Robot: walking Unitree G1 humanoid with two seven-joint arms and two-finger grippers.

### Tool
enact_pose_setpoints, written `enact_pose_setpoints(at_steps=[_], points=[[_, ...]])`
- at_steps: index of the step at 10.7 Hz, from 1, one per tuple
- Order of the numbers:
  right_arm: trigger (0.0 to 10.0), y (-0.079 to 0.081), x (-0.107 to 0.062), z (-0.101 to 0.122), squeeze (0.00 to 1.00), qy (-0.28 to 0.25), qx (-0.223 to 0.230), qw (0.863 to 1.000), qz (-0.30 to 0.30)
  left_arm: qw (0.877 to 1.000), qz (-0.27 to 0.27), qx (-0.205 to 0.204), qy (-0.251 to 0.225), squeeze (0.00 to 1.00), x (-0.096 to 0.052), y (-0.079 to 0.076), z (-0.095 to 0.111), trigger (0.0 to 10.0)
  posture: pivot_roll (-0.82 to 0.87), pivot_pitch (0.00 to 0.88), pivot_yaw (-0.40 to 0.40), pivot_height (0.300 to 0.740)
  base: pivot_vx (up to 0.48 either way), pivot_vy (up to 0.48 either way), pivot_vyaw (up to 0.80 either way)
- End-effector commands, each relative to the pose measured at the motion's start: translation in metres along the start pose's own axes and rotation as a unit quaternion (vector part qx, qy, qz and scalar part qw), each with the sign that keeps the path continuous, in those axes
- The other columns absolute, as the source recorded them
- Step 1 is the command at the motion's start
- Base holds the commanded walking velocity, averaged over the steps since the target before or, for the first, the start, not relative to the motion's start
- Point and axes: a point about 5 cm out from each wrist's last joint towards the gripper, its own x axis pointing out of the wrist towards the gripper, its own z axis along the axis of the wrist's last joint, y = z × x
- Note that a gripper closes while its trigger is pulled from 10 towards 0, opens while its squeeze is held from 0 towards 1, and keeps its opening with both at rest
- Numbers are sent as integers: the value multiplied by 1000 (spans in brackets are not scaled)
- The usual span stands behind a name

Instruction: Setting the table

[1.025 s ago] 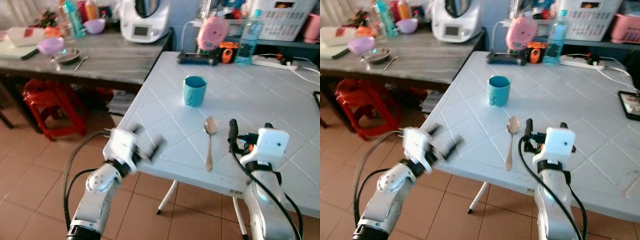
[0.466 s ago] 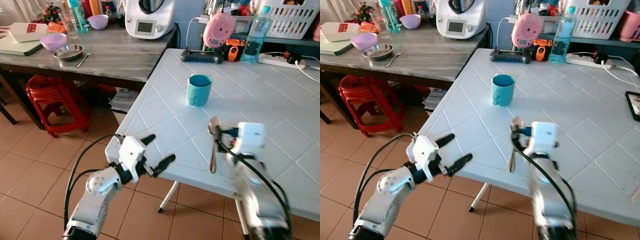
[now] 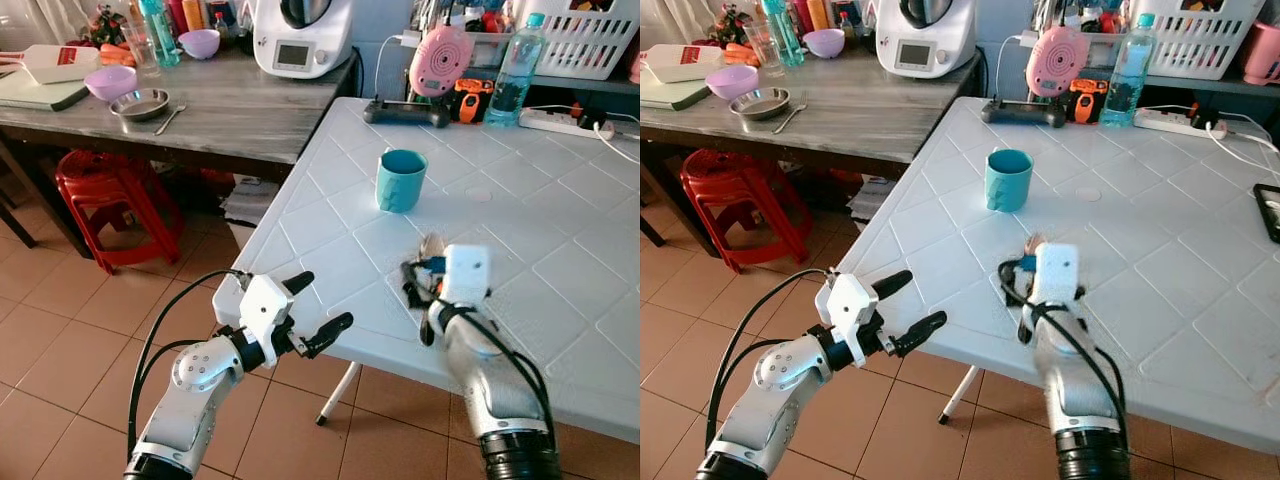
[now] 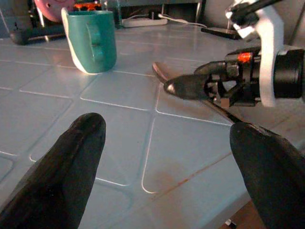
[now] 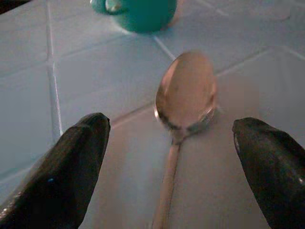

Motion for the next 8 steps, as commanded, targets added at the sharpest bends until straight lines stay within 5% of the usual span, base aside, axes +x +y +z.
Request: enact_pose_setpoints(at_steps=[1,2,4,8], points=[[10000,3,0,-8,0,22,-5,1000,10,1000,-11,1,-2,0,0,-2,2,10000,19,43,42,740,0,0,0],[9686,3,2,-12,0,31,6,999,14,1000,-22,-4,-8,0,3,-4,5,10000,18,43,44,740,0,0,0],[0,7,6,-18,0,49,3,999,12,999,-36,-10,-13,0,4,-6,7,10000,16,43,46,740,0,0,0],[0,-2,5,-28,0,75,-7,997,-9,998,-55,-23,-3,0,2,-8,4,10000,17,44,46,740,0,0,0]])
